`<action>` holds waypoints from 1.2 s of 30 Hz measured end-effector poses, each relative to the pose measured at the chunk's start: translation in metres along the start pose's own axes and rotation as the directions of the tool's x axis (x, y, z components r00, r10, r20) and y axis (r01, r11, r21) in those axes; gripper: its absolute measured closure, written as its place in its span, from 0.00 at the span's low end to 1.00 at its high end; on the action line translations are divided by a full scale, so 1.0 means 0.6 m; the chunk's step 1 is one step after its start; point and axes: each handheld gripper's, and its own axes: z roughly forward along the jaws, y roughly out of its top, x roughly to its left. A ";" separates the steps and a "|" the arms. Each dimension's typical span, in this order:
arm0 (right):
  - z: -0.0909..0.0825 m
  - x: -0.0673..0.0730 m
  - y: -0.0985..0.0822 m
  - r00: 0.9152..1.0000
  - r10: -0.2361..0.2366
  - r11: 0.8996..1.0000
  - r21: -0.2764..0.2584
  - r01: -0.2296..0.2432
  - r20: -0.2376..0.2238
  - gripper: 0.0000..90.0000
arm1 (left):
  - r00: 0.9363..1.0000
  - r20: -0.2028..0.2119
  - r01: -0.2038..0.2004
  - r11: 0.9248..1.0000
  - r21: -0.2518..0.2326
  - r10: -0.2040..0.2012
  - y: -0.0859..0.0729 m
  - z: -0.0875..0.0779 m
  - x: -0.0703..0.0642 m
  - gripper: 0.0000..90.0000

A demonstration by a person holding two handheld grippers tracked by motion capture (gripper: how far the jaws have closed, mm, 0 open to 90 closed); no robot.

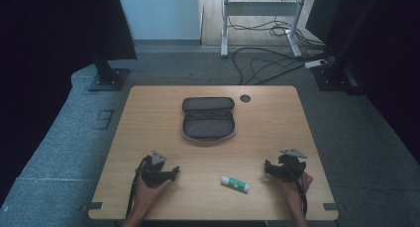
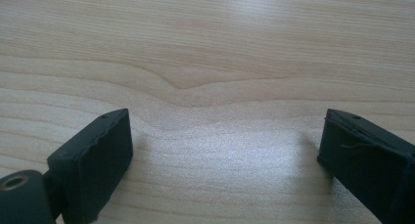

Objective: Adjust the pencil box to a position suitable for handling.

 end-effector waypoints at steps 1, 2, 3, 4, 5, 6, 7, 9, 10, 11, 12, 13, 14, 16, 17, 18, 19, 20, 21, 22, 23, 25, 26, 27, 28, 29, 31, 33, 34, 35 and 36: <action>0.000 0.000 0.000 1.000 0.000 1.000 0.000 0.000 0.000 0.06 | 1.000 0.000 0.000 1.000 0.000 0.000 0.000 0.000 0.000 0.27; 0.000 0.000 0.000 1.000 0.001 1.000 0.000 -0.001 0.001 0.06 | 1.000 0.000 0.001 1.000 -0.001 -0.001 0.000 0.000 0.000 0.27; -0.001 0.000 0.000 1.000 0.003 1.000 -0.001 -0.003 0.003 0.07 | 1.000 0.000 0.001 1.000 -0.001 -0.001 0.000 0.000 0.000 0.27; -0.001 0.000 -0.001 1.000 0.004 1.000 0.000 -0.004 0.003 0.07 | 1.000 0.000 0.000 1.000 0.000 0.000 0.000 0.000 0.000 0.27; -0.002 0.000 -0.001 1.000 0.002 1.000 -0.004 -0.002 0.003 0.08 | 1.000 0.000 0.001 1.000 -0.001 -0.001 0.000 0.000 0.000 0.27; -0.003 0.001 -0.002 1.000 -0.001 1.000 -0.008 0.001 -0.001 0.10 | 1.000 0.000 0.001 1.000 -0.001 -0.001 0.000 0.000 0.000 0.27; -0.003 0.001 -0.002 1.000 -0.001 1.000 -0.008 0.001 -0.001 0.10 | 1.000 0.000 0.001 1.000 -0.001 -0.001 0.000 0.000 0.000 0.27; -0.004 0.001 -0.002 1.000 -0.002 1.000 -0.011 0.002 -0.002 0.11 | 1.000 0.000 0.001 1.000 -0.001 -0.001 0.000 0.000 0.000 0.27; -0.004 0.001 -0.003 1.000 -0.002 1.000 -0.012 0.002 -0.002 0.12 | 1.000 0.000 0.001 1.000 -0.001 -0.001 0.000 0.000 0.000 0.27; -0.004 0.001 -0.003 1.000 -0.001 1.000 -0.014 0.001 -0.002 0.13 | 1.000 0.000 0.001 1.000 -0.001 -0.001 0.000 0.000 0.000 0.27; -0.005 0.001 -0.003 1.000 -0.001 1.000 -0.015 0.001 -0.002 0.13 | 1.000 0.000 0.001 1.000 -0.001 -0.001 0.000 0.000 0.000 0.27; -0.005 0.001 -0.004 1.000 0.001 1.000 -0.018 -0.001 0.000 0.14 | 1.000 -0.001 0.002 1.000 -0.001 -0.002 0.000 0.000 0.000 0.27; -0.006 0.001 -0.004 1.000 0.000 1.000 -0.018 0.000 -0.001 0.14 | 1.000 -0.001 0.002 1.000 -0.001 -0.002 0.000 0.000 0.000 0.27; -0.006 0.001 -0.004 1.000 -0.002 1.000 -0.019 0.002 -0.001 0.15 | 1.000 -0.005 0.007 1.000 -0.003 -0.007 0.001 0.001 0.000 0.27; -0.006 0.001 -0.004 1.000 -0.002 1.000 -0.019 0.002 -0.002 0.15 | 1.000 -0.007 0.008 1.000 -0.002 -0.008 0.002 0.002 0.000 0.27; -0.008 0.000 -0.006 1.000 -0.008 1.000 -0.022 0.008 -0.006 0.16 | 1.000 -0.007 0.009 1.000 0.000 -0.009 0.002 0.002 0.000 0.26; -0.008 0.000 -0.006 1.000 -0.008 1.000 -0.022 0.008 -0.006 0.16 | 1.000 -0.008 0.009 1.000 -0.001 -0.009 0.003 0.003 0.000 0.26; -0.009 0.000 -0.007 1.000 -0.008 1.000 -0.022 0.008 -0.009 0.16 | 1.000 -0.008 0.010 1.000 -0.001 -0.010 0.003 0.003 0.000 0.26; -0.010 -0.001 -0.007 1.000 -0.008 1.000 -0.021 0.008 -0.011 0.17 | 1.000 -0.008 0.010 1.000 -0.001 -0.010 0.003 0.003 0.000 0.26; -0.011 -0.001 -0.008 1.000 -0.008 1.000 -0.022 0.008 -0.013 0.17 | 1.000 -0.007 0.010 1.000 -0.001 -0.010 0.003 0.003 0.000 0.26; -0.011 -0.002 -0.009 1.000 -0.014 1.000 -0.024 0.013 -0.014 0.18 | 1.000 -0.007 0.011 1.000 -0.001 -0.011 0.003 0.003 0.001 0.27; -0.014 -0.002 -0.011 1.000 -0.014 1.000 -0.025 0.014 -0.017 0.19 | 1.000 -0.007 0.010 1.000 -0.001 -0.010 0.003 0.003 0.001 0.26; -0.016 -0.002 -0.013 1.000 -0.016 0.999 -0.029 0.016 -0.017 0.19 | 1.000 -0.007 0.010 1.000 -0.001 -0.010 0.003 0.003 0.001 0.26; -0.016 -0.002 -0.013 1.000 -0.018 0.999 -0.029 0.018 -0.017 0.19 | 1.000 -0.007 0.010 1.000 -0.001 -0.010 0.003 0.003 0.001 0.26; -0.016 -0.002 -0.013 1.000 -0.019 0.999 -0.029 0.018 -0.017 0.20 | 1.000 -0.006 0.010 1.000 0.000 -0.010 0.003 0.003 0.001 0.26; -0.016 -0.002 -0.013 1.000 -0.019 0.999 -0.029 0.018 -0.017 0.20 | 1.000 -0.006 0.010 1.000 0.000 -0.010 0.003 0.003 0.001 0.26; -0.017 -0.001 -0.013 1.000 -0.019 0.999 -0.029 0.019 -0.018 0.21 | 1.000 -0.006 0.010 1.000 0.000 -0.010 0.003 0.003 0.000 0.26; -0.017 0.000 -0.013 1.000 -0.017 0.999 -0.028 0.017 -0.018 0.21 | 1.000 -0.008 0.012 1.000 0.000 -0.012 0.002 0.002 0.000 0.26; -0.018 0.001 -0.013 1.000 -0.016 1.000 -0.026 0.016 -0.019 0.23 | 1.000 -0.008 0.015 1.000 -0.003 -0.015 0.001 0.001 0.000 0.27; -0.019 0.002 -0.014 1.000 -0.019 0.999 -0.027 0.019 -0.021 0.25 | 1.000 -0.008 0.015 1.000 -0.003 -0.015 0.001 0.001 0.000 0.27; -0.021 0.003 -0.014 0.999 -0.024 0.999 -0.027 0.024 -0.026 0.28 | 1.000 -0.008 0.016 1.000 -0.004 -0.016 0.001 0.001 0.000 0.27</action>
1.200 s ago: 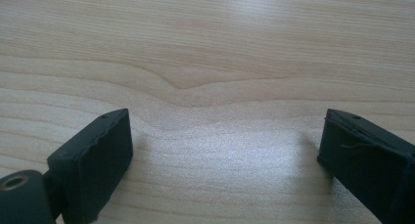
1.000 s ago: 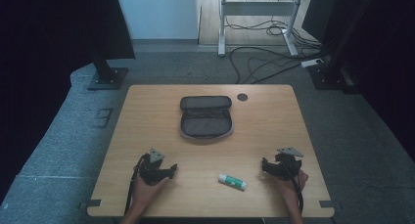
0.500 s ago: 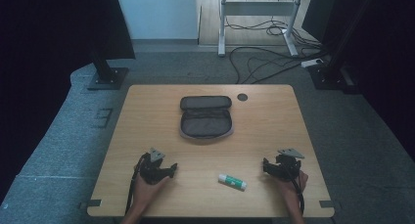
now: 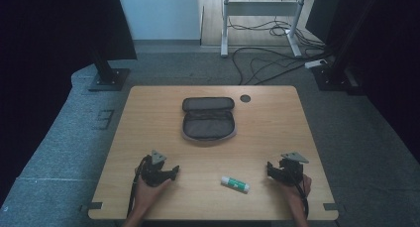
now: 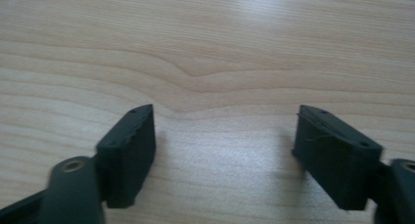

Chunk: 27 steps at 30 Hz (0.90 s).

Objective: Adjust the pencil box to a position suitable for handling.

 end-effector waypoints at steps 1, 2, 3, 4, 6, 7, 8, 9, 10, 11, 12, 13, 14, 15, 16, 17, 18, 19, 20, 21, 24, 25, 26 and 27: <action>0.000 0.000 0.000 1.000 0.000 1.000 0.000 0.000 0.000 0.28 | 1.000 0.000 0.000 1.000 0.000 0.000 0.000 0.000 0.000 0.27; -0.001 0.001 0.000 1.000 -0.002 1.000 -0.002 0.002 -0.004 0.29 | 1.000 -0.001 0.000 1.000 -0.001 0.000 0.000 0.000 0.000 0.27; -0.001 0.001 -0.001 1.000 -0.003 1.000 -0.005 0.003 -0.002 0.30 | 1.000 -0.005 0.005 1.000 -0.003 -0.005 0.000 -0.001 0.001 0.28; -0.002 0.002 0.000 1.000 -0.007 1.000 -0.011 0.007 -0.003 0.32 | 1.000 -0.002 0.017 1.000 -0.014 -0.017 -0.001 -0.002 0.004 0.30; -0.003 0.002 0.000 1.000 -0.005 1.000 -0.018 0.005 -0.008 0.33 | 1.000 -0.004 0.021 1.000 -0.019 -0.021 -0.001 -0.003 0.006 0.30; -0.004 0.003 0.001 1.000 -0.005 1.000 -0.028 0.005 -0.012 0.33 | 1.000 -0.014 0.024 0.999 -0.024 -0.025 -0.001 -0.004 0.008 0.31; -0.006 0.004 0.003 1.000 -0.007 0.999 -0.038 0.006 -0.017 0.34 | 0.999 -0.017 0.029 0.999 -0.028 -0.030 0.001 -0.005 0.010 0.32; -0.007 0.005 0.004 1.000 -0.008 0.999 -0.047 0.006 -0.023 0.35 | 0.999 -0.013 0.037 0.999 -0.036 -0.037 0.003 -0.007 0.012 0.32; -0.008 0.006 0.006 0.999 -0.004 0.998 -0.057 0.002 -0.036 0.35 | 0.999 -0.012 0.045 0.998 -0.047 -0.046 0.006 -0.009 0.014 0.32; -0.009 0.007 0.009 0.999 0.000 0.998 -0.066 -0.003 -0.050 0.36 | 0.998 -0.011 0.056 0.997 -0.060 -0.057 0.008 -0.012 0.015 0.32; -0.010 0.008 0.012 0.998 0.002 0.997 -0.077 -0.007 -0.060 0.36 | 0.998 -0.007 0.063 0.996 -0.068 -0.063 0.011 -0.015 0.017 0.32; -0.010 0.010 0.015 0.998 -0.003 0.996 -0.084 -0.003 -0.065 0.37 | 0.998 -0.003 0.069 0.995 -0.076 -0.069 0.013 -0.016 0.017 0.33; -0.009 0.014 0.020 0.997 -0.017 0.995 -0.099 0.010 -0.071 0.37 | 0.997 0.003 0.079 0.993 -0.088 -0.079 0.018 -0.019 0.018 0.33; -0.009 0.014 0.020 0.997 -0.017 0.995 -0.099 0.010 -0.071 0.37 | 0.997 0.003 0.079 0.993 -0.088 -0.079 0.018 -0.019 0.018 0.33; -0.009 0.016 0.023 0.997 -0.023 0.995 -0.101 0.015 -0.076 0.37 | 0.996 0.002 0.085 0.992 -0.093 -0.085 0.022 -0.019 0.017 0.33; -0.008 0.017 0.025 0.996 -0.031 0.994 -0.103 0.023 -0.081 0.38 | 0.996 0.000 0.087 0.992 -0.093 -0.087 0.028 -0.020 0.017 0.33; -0.006 0.018 0.026 0.995 -0.034 0.994 -0.105 0.024 -0.093 0.38 | 0.996 0.004 0.091 0.991 -0.097 -0.091 0.034 -0.021 0.016 0.32; -0.005 0.020 0.028 0.993 -0.038 0.994 -0.106 0.026 -0.110 0.38 | 0.995 0.006 0.096 0.990 -0.102 -0.096 0.038 -0.021 0.015 0.32; -0.004 0.023 0.030 0.991 -0.048 0.994 -0.108 0.035 -0.121 0.38 | 0.994 0.011 0.106 0.989 -0.107 -0.105 0.044 -0.022 0.015 0.32; -0.004 0.023 0.030 0.991 -0.048 0.994 -0.108 0.035 -0.121 0.38 | 0.993 0.023 0.121 0.986 -0.113 -0.119 0.050 -0.023 0.015 0.32; -0.006 0.029 0.040 0.988 -0.059 0.990 -0.135 0.040 -0.140 0.41 | 0.989 0.044 0.143 0.982 -0.124 -0.139 0.070 -0.022 0.018 0.33; -0.006 0.029 0.040 0.988 -0.059 0.990 -0.135 0.040 -0.140 0.41 | 0.988 0.049 0.153 0.980 -0.128 -0.147 0.076 -0.022 0.020 0.33; -0.006 0.031 0.043 0.987 -0.061 0.989 -0.143 0.040 -0.148 0.41 | 0.986 0.059 0.161 0.979 -0.129 -0.154 0.082 -0.022 0.022 0.34; -0.007 0.033 0.046 0.986 -0.065 0.989 -0.143 0.043 -0.153 0.41 | 0.985 0.067 0.168 0.977 -0.135 -0.160 0.088 -0.022 0.024 0.34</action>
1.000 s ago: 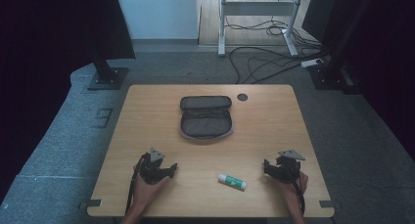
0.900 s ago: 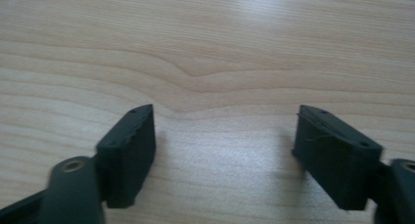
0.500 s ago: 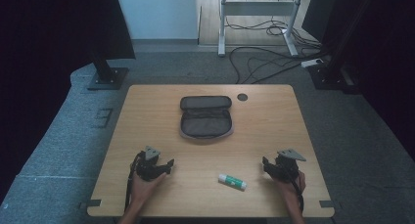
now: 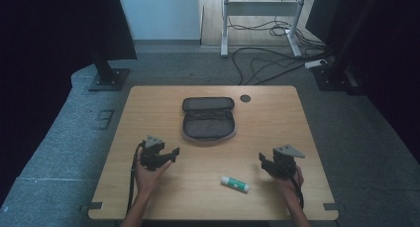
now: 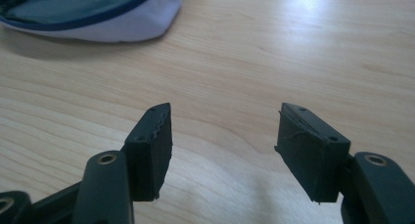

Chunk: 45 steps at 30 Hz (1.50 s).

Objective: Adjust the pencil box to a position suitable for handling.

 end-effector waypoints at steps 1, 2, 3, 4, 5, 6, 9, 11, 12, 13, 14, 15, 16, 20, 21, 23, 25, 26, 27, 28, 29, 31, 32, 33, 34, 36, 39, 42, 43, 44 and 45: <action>0.001 0.002 0.004 1.000 -0.007 1.000 0.000 0.007 -0.003 0.41 | 1.000 0.009 0.010 1.000 -0.004 -0.010 0.006 0.000 0.002 0.35; 0.003 0.006 0.013 1.000 -0.012 1.000 0.001 0.012 -0.007 0.41 | 1.000 0.017 0.015 1.000 -0.009 -0.015 0.011 0.001 0.003 0.35; 0.003 0.006 0.013 1.000 -0.012 1.000 0.001 0.012 -0.007 0.41 | 1.000 0.023 0.018 1.000 -0.008 -0.018 0.016 0.003 0.004 0.35; 0.003 0.008 0.019 1.000 -0.006 1.000 -0.004 0.006 -0.011 0.41 | 1.000 0.027 0.015 1.000 -0.010 -0.015 0.020 0.005 0.005 0.34; 0.005 0.010 0.025 1.000 -0.004 1.000 -0.007 0.004 -0.015 0.41 | 0.999 0.037 0.017 1.000 -0.008 -0.017 0.024 0.007 0.006 0.35; 0.006 0.012 0.031 1.000 -0.003 1.000 -0.011 0.003 -0.016 0.41 | 0.999 0.043 0.014 1.000 -0.003 -0.014 0.027 0.010 0.007 0.35; 0.015 0.019 0.046 1.000 0.006 1.000 -0.014 -0.006 -0.024 0.41 | 0.998 0.060 0.000 1.000 0.009 -0.001 0.039 0.019 0.008 0.37; 0.026 0.028 0.057 1.000 0.001 1.000 -0.006 -0.001 -0.028 0.42 | 0.998 0.068 -0.002 1.000 0.012 0.001 0.045 0.024 0.009 0.39; 0.026 0.028 0.057 1.000 0.001 1.000 -0.006 -0.001 -0.028 0.42 | 0.998 0.069 -0.006 1.000 0.015 0.005 0.048 0.026 0.009 0.39; 0.030 0.030 0.060 0.999 0.003 1.000 -0.005 -0.003 -0.034 0.42 | 0.997 0.073 -0.006 1.000 0.019 0.005 0.051 0.029 0.009 0.39; 0.033 0.031 0.064 0.999 0.008 1.000 0.001 -0.008 -0.039 0.42 | 0.997 0.074 -0.009 1.000 0.022 0.007 0.055 0.032 0.009 0.39; 0.037 0.033 0.067 0.999 0.008 1.000 0.004 -0.008 -0.042 0.42 | 0.997 0.074 -0.014 1.000 0.024 0.012 0.059 0.034 0.008 0.39; 0.039 0.036 0.071 0.999 0.006 1.000 0.007 -0.006 -0.041 0.42 | 0.997 0.071 -0.018 1.000 0.026 0.016 0.062 0.037 0.007 0.39; 0.048 0.043 0.086 0.999 0.001 1.000 0.007 -0.001 -0.048 0.42 | 0.997 0.070 -0.028 0.999 0.036 0.026 0.076 0.051 0.003 0.39; 0.052 0.046 0.091 0.998 -0.001 1.000 0.006 0.001 -0.056 0.42 | 0.997 0.072 -0.028 0.999 0.042 0.025 0.079 0.054 0.002 0.40; 0.057 0.049 0.095 0.998 -0.006 1.000 0.009 0.007 -0.061 0.42 | 0.997 0.075 -0.029 0.998 0.051 0.025 0.084 0.065 -0.001 0.40; 0.060 0.051 0.097 0.998 -0.004 1.000 0.010 0.004 -0.065 0.43 | 0.997 0.075 -0.026 0.998 0.049 0.022 0.087 0.068 -0.003 0.40; 0.063 0.051 0.098 0.998 -0.003 1.000 0.009 0.004 -0.068 0.43 | 0.997 0.079 -0.022 0.999 0.049 0.018 0.089 0.071 -0.004 0.40; 0.069 0.053 0.101 0.997 0.000 1.000 0.020 0.002 -0.072 0.44 | 0.997 0.080 -0.008 0.999 0.037 0.005 0.093 0.076 -0.004 0.41; 0.069 0.053 0.101 0.997 0.000 1.000 0.020 0.002 -0.072 0.44 | 0.997 0.080 -0.008 0.999 0.037 0.005 0.093 0.076 -0.004 0.41; 0.072 0.053 0.104 0.997 0.000 1.000 0.021 0.002 -0.072 0.44 | 0.997 0.076 -0.009 0.999 0.044 0.005 0.096 0.080 -0.003 0.41; 0.078 0.055 0.109 0.997 0.001 1.000 0.024 0.001 -0.074 0.44 | 0.998 0.069 -0.006 0.999 0.054 0.002 0.102 0.087 -0.003 0.41; 0.081 0.055 0.112 0.997 0.001 1.000 0.025 0.001 -0.077 0.44 | 0.998 0.064 -0.004 0.998 0.056 0.000 0.104 0.091 -0.002 0.41; 0.086 0.057 0.117 0.997 -0.001 1.000 0.019 0.003 -0.081 0.45 | 0.998 0.056 -0.001 0.998 0.059 -0.003 0.106 0.095 -0.002 0.41; 0.086 0.057 0.117 0.997 -0.001 1.000 0.019 0.003 -0.081 0.45 | 0.999 0.049 -0.002 0.998 0.056 -0.001 0.107 0.099 -0.001 0.41; 0.091 0.057 0.120 0.996 -0.001 1.000 0.025 0.003 -0.086 0.45 | 0.999 0.039 0.005 0.998 0.062 -0.007 0.107 0.106 0.003 0.41; 0.099 0.058 0.124 0.996 -0.001 1.000 0.023 0.004 -0.090 0.46 | 0.999 0.031 0.008 0.997 0.072 -0.010 0.105 0.113 0.007 0.41; 0.108 0.060 0.127 0.996 -0.004 0.999 0.032 0.007 -0.092 0.46 | 0.999 0.029 0.013 0.997 0.074 -0.015 0.106 0.118 0.011 0.41; 0.114 0.062 0.129 0.995 -0.010 0.999 0.034 0.013 -0.094 0.47 | 0.999 0.030 0.013 0.997 0.077 -0.015 0.107 0.119 0.012 0.41; 0.114 0.062 0.129 0.995 -0.010 0.999 0.034 0.013 -0.094 0.47 | 0.999 0.029 0.013 0.997 0.078 -0.016 0.107 0.121 0.013 0.41; 0.120 0.064 0.129 0.995 -0.014 0.999 0.033 0.017 -0.099 0.48 | 1.000 0.026 0.012 0.997 0.077 -0.014 0.109 0.122 0.015 0.42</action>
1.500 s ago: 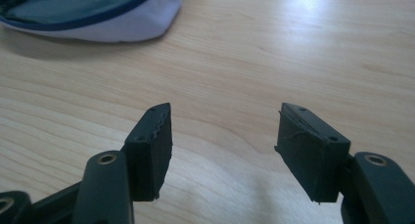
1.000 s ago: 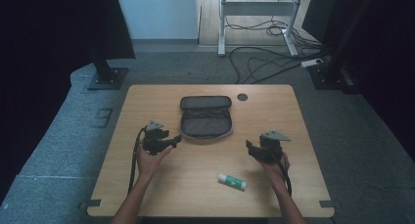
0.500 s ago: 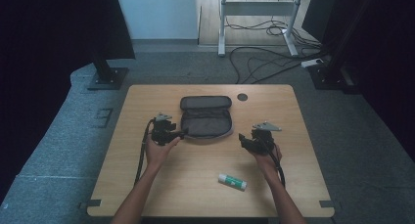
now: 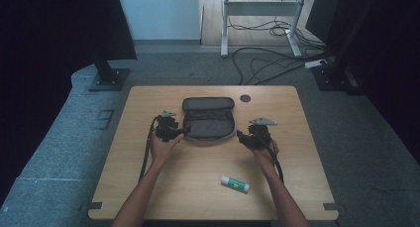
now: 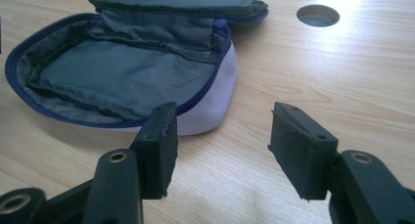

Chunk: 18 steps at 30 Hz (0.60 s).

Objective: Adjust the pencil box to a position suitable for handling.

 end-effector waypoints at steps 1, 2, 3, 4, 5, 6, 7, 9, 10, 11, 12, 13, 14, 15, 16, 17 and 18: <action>0.000 0.000 0.000 1.000 0.000 1.000 0.000 0.000 0.000 0.48 | 1.000 -0.004 -0.002 1.000 -0.005 0.002 0.001 0.001 0.002 0.42; 0.003 0.001 0.000 1.000 0.001 1.000 0.004 -0.001 -0.001 0.48 | 1.000 -0.005 -0.002 1.000 -0.006 0.002 0.003 0.002 0.004 0.43; 0.008 0.001 -0.001 1.000 0.002 1.000 0.007 -0.002 -0.003 0.48 | 1.000 -0.005 0.001 1.000 -0.005 -0.001 0.004 0.004 0.005 0.43; 0.012 0.001 0.000 1.000 0.001 1.000 0.019 -0.001 -0.003 0.48 | 1.000 -0.005 0.001 1.000 0.000 -0.001 0.005 0.006 0.007 0.43; 0.017 0.002 0.002 1.000 -0.006 1.000 0.027 0.006 -0.001 0.48 | 1.000 -0.005 0.001 1.000 0.006 -0.001 0.006 0.009 0.007 0.43; 0.022 0.003 0.005 1.000 -0.017 0.999 0.034 0.017 0.008 0.48 | 1.000 -0.008 -0.002 1.000 0.011 0.002 0.006 0.013 0.008 0.44; 0.027 0.006 0.008 1.000 -0.029 0.999 0.040 0.028 0.013 0.48 | 1.000 -0.010 -0.002 1.000 0.015 0.002 0.006 0.016 0.008 0.44; 0.034 0.011 0.014 0.999 -0.040 0.998 0.039 0.040 0.015 0.49 | 1.000 -0.010 -0.001 1.000 0.022 0.001 0.006 0.023 0.010 0.44; 0.041 0.015 0.020 0.999 -0.048 0.998 0.049 0.048 0.011 0.49 | 1.000 -0.010 0.002 1.000 0.024 -0.001 0.006 0.026 0.011 0.45; 0.041 0.015 0.020 0.999 -0.048 0.998 0.049 0.048 0.011 0.49 | 1.000 -0.008 0.007 1.000 0.024 -0.007 0.005 0.030 0.011 0.45; 0.046 0.017 0.025 0.999 -0.048 0.998 0.047 0.048 0.004 0.49 | 1.000 -0.006 0.011 1.000 0.026 -0.010 0.004 0.032 0.012 0.46; 0.046 0.017 0.025 0.999 -0.048 0.998 0.047 0.048 0.004 0.49 | 1.000 -0.004 0.012 1.000 0.027 -0.012 0.003 0.035 0.012 0.46; 0.048 0.017 0.027 0.999 -0.045 0.998 0.042 0.045 -0.001 0.50 | 1.000 -0.005 0.007 1.000 0.030 -0.007 0.003 0.037 0.012 0.46; 0.049 0.018 0.028 0.999 -0.043 0.998 0.036 0.043 -0.002 0.50 | 1.000 -0.009 0.004 0.999 0.031 -0.004 0.002 0.040 0.012 0.46; 0.051 0.018 0.028 0.999 -0.040 0.999 0.035 0.040 -0.003 0.50 | 1.000 -0.008 0.008 0.999 0.032 -0.007 0.002 0.042 0.013 0.46; 0.054 0.017 0.028 0.999 -0.034 0.999 0.041 0.034 -0.003 0.50 | 1.000 -0.007 0.013 0.999 0.033 -0.013 0.001 0.044 0.014 0.46; 0.058 0.016 0.028 1.000 -0.031 0.998 0.052 0.031 -0.004 0.50 | 1.000 -0.009 0.017 0.999 0.035 -0.017 0.000 0.046 0.016 0.46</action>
